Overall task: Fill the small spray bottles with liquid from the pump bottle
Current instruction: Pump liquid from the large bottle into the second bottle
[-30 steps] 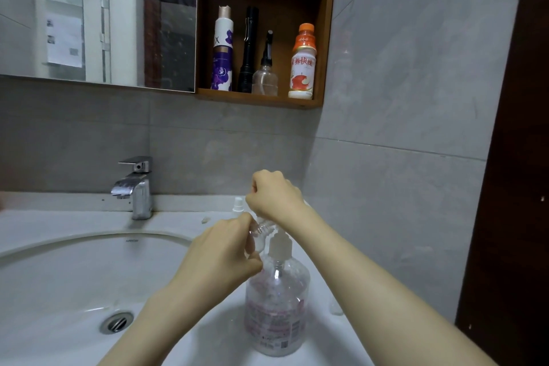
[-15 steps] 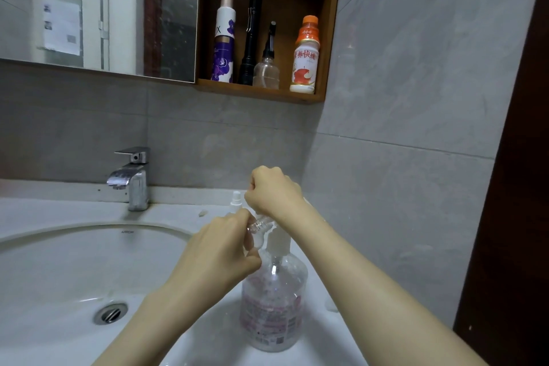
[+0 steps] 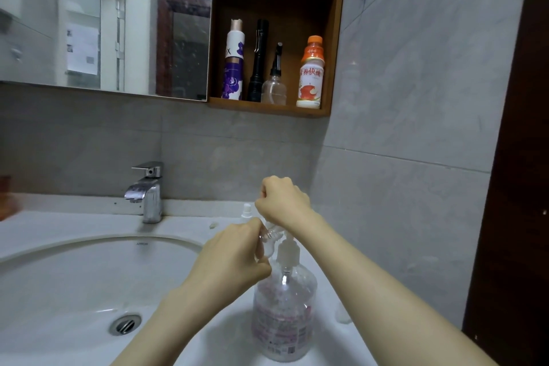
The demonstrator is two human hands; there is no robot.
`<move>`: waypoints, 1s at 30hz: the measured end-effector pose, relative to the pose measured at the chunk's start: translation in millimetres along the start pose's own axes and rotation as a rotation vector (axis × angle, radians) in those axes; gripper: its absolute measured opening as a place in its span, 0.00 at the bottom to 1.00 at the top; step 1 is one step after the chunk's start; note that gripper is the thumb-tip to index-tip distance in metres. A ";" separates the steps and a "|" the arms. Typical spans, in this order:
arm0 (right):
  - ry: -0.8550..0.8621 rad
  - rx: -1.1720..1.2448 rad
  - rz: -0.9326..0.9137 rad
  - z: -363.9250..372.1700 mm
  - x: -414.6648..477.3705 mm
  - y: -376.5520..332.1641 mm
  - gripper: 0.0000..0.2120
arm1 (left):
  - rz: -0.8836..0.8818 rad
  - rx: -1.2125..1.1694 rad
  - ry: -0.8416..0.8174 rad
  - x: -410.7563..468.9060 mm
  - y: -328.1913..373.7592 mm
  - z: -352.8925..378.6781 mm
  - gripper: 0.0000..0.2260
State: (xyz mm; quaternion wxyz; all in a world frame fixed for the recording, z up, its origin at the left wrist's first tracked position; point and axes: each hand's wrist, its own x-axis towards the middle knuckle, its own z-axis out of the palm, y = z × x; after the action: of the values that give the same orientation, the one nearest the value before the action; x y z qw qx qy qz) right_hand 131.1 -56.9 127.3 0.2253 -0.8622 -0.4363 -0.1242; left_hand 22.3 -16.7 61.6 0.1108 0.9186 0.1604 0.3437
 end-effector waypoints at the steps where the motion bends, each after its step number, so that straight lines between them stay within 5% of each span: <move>1: 0.003 -0.003 -0.002 -0.2 0.4 -0.4 0.12 | 0.002 -0.003 0.004 0.0 -0.6 0.0 0.11; 17: 0.002 -0.093 -0.018 11.1 4.5 5.0 0.11 | 0.017 -0.017 0.042 -1.4 -3.7 11.1 0.13; 19: 0.073 0.046 0.010 10.3 10.5 6.9 0.10 | 0.002 -0.054 0.020 1.4 -2.9 9.8 0.12; 24: 0.291 0.827 0.076 0.6 2.8 19.0 0.08 | -0.080 -0.233 -0.042 0.7 1.6 4.3 0.10; 30: 0.311 0.985 0.007 30.3 -58.0 32.5 0.12 | -0.117 -0.371 -0.024 -1.7 6.2 3.3 0.08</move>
State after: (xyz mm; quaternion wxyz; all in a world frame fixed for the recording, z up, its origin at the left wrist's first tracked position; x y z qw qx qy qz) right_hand 123.7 -99.0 68.0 0.6671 -0.6268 -0.4015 -0.0300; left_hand 24.7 -23.3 60.1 0.2998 0.8756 0.1460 0.3494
